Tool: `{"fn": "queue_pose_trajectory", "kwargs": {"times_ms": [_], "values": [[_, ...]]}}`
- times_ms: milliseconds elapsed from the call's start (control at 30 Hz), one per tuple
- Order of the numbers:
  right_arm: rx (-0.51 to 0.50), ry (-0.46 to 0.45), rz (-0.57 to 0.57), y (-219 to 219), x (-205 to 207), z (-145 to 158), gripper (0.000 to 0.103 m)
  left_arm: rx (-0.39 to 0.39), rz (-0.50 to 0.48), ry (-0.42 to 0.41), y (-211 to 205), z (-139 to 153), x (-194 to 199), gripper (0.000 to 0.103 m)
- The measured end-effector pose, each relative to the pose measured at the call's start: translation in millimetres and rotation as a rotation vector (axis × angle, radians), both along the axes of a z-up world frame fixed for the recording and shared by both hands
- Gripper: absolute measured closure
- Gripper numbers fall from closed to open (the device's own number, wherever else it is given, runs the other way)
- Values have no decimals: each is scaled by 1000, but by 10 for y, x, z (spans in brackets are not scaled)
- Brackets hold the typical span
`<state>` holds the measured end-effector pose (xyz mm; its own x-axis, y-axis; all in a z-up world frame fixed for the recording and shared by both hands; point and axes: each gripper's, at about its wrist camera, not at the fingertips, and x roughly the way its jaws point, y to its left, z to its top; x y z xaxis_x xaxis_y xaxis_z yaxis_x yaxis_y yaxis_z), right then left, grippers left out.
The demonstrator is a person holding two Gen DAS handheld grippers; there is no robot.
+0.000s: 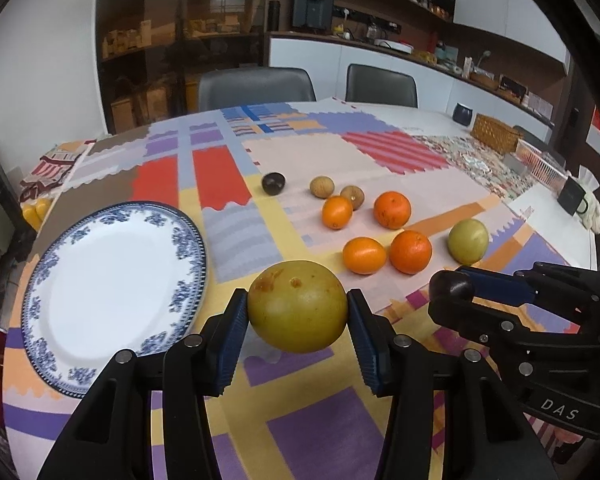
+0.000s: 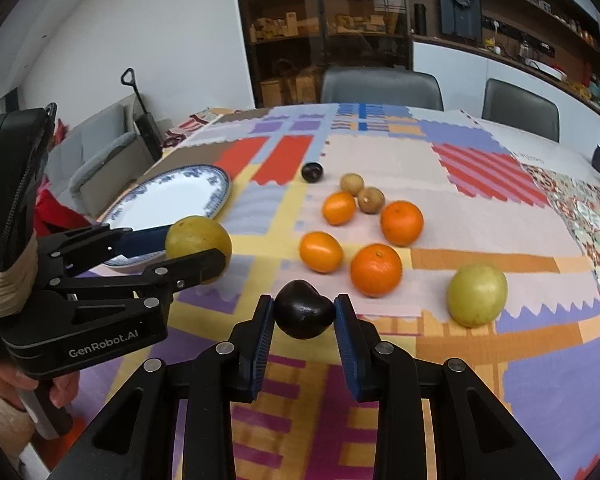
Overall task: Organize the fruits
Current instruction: 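Carry the pear and plum onto the blue-rimmed plate and open both tools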
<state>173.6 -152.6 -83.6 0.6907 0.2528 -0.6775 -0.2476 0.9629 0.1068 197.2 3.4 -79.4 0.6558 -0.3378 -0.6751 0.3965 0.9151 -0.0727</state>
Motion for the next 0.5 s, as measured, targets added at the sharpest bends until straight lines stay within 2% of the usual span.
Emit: {"fn": "queue_pose_trajectory", "kwargs": {"times_ms": [300, 500], "values": [[-9, -59, 82, 332, 41, 216, 71, -3, 95, -38, 416, 165, -78, 55], [-16, -91, 158, 670, 181, 289, 71, 33, 177, -48, 780, 182, -47, 55]]}}
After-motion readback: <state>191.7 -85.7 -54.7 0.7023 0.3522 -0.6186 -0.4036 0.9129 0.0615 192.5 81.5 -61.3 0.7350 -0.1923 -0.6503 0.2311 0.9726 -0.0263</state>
